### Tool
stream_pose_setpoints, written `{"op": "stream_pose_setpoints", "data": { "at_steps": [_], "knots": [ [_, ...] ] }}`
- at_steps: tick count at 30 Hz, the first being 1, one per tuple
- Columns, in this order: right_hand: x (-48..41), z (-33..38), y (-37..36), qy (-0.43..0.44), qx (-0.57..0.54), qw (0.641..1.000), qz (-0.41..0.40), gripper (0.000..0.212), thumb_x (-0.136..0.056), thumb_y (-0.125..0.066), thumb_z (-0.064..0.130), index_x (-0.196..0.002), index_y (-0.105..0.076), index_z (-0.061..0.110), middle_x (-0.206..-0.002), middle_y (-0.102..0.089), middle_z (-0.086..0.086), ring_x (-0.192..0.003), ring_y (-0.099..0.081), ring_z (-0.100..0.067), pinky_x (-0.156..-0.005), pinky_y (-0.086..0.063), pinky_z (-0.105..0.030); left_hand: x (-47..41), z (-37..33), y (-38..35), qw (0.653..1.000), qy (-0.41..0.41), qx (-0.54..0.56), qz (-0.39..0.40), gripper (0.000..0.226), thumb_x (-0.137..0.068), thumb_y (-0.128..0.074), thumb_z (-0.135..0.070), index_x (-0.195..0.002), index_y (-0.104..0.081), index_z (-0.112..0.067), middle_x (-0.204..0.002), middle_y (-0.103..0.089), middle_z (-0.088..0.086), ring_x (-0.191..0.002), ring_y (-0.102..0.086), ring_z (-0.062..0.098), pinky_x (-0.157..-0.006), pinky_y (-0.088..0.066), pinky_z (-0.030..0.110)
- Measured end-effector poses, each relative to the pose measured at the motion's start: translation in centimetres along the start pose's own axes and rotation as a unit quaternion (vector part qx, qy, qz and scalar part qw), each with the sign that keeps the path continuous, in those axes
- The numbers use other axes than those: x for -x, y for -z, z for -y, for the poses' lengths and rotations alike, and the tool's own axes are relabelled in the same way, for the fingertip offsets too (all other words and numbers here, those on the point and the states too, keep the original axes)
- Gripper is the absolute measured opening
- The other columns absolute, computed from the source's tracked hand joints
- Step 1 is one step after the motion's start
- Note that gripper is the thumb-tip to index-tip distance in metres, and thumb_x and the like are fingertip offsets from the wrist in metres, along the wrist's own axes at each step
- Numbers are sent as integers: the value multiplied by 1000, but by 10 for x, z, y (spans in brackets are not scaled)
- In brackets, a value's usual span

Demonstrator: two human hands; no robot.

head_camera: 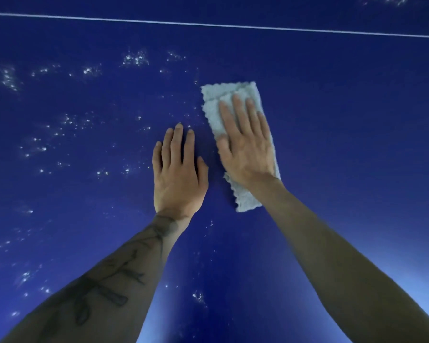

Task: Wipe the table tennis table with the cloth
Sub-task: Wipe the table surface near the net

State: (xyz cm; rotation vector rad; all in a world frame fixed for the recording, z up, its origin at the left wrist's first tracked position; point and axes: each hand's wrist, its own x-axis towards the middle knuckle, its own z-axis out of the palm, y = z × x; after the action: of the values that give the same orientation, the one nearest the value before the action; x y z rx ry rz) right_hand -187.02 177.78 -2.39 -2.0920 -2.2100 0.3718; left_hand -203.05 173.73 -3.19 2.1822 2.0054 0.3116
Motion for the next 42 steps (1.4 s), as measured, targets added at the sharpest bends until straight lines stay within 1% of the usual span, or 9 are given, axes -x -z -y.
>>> {"op": "stream_pose_setpoints", "data": {
  "at_steps": [7,13,16,21,24,29,32,38,42],
  "knots": [
    [-45,-8,16,-210,-19,977,-31,64,-112,-21,38,-171,-2,20,-179,2,-11,-165,4,-31,-134,0,-49,-1,39,26,995,-6,96,17,55,-109,-40,-24,-161,-36,-6,-170,-30,11,-159,-25,26,-132,-15,44],
    [-76,73,-2,-67,-15,998,-4,65,-112,-19,40,-171,-5,20,-179,2,-12,-165,5,-32,-134,-2,-48,-6,108,32,1000,-17,4,8,56,-109,-35,-27,-158,-38,0,-169,-30,17,-158,-27,34,-131,-18,49],
    [-53,67,-7,-16,5,1000,-1,64,-111,-20,38,-171,-10,22,-179,-3,-8,-165,1,-30,-135,-3,-45,-7,116,28,999,-31,-6,8,56,-109,-35,-28,-158,-37,-1,-169,-30,17,-158,-25,32,-131,-18,50],
    [-79,32,9,-172,-6,985,-21,63,-113,-23,37,-171,-6,21,-179,-1,-11,-165,2,-32,-134,0,-47,-9,118,27,999,-36,-2,8,56,-108,-38,-28,-157,-38,-2,-168,-32,16,-158,-26,33,-130,-19,51],
    [-126,51,10,-195,-23,980,-32,65,-111,-22,38,-171,-5,19,-179,1,-12,-165,4,-33,-134,0,-49,-9,120,25,999,-32,-2,6,56,-107,-39,-28,-157,-38,-3,-168,-31,16,-158,-26,32,-130,-18,51],
    [-130,114,1,-7,-1,1000,22,67,-109,-22,41,-171,-7,21,-179,1,-11,-165,4,-33,-134,-2,-48,-10,116,26,999,-33,-1,-2,57,-105,-44,-26,-157,-41,-3,-167,-33,16,-157,-28,32,-130,-19,49],
    [-99,99,-2,77,20,996,49,65,-110,-18,43,-171,-5,24,-179,2,-6,-165,5,-29,-134,-2,-47,-10,117,26,999,-32,-6,1,58,-104,-44,-27,-157,-41,-3,-168,-33,15,-157,-28,32,-130,-18,48],
    [-137,66,9,-110,8,994,0,65,-111,-20,40,-171,-5,20,-179,1,-12,-165,2,-32,-134,-3,-48,-8,121,23,999,-34,-6,4,58,-106,-41,-30,-158,-38,-4,-169,-30,14,-158,-26,31,-131,-15,47],
    [-140,112,0,-43,-9,999,13,66,-109,-20,41,-171,-8,21,-179,0,-11,-165,3,-33,-134,-3,-49,-9,119,23,999,-35,-6,-3,58,-105,-42,-29,-158,-39,-4,-168,-32,15,-157,-27,31,-131,-16,47]
  ]
}}
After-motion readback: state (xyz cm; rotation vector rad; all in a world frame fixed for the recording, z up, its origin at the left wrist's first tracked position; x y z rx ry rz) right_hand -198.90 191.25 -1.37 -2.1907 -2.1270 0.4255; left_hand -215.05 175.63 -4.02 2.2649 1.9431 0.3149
